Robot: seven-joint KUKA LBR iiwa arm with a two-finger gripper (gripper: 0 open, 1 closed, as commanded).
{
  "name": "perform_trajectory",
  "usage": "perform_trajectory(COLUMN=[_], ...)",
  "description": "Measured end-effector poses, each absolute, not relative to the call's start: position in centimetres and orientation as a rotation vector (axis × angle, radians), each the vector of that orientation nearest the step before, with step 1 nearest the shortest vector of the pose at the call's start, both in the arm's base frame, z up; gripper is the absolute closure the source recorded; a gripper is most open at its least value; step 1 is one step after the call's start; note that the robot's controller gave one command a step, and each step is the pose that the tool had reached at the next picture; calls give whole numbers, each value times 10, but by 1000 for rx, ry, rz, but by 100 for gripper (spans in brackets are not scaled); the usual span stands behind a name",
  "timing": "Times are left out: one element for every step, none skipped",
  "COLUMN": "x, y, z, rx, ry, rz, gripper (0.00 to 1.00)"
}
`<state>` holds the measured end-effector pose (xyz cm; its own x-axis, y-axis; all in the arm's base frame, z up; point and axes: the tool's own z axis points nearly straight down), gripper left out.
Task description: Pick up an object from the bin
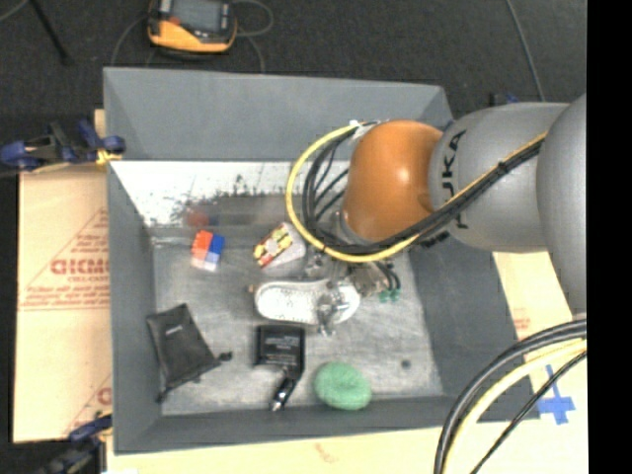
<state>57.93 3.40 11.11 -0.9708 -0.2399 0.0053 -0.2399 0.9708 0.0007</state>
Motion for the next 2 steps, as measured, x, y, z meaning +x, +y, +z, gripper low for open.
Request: perform_trajectory(x=[581, 583], y=[32, 34], z=[170, 261], rx=[380, 464], ry=[-3117, -3110], rz=[1, -1], gripper=[100, 100])
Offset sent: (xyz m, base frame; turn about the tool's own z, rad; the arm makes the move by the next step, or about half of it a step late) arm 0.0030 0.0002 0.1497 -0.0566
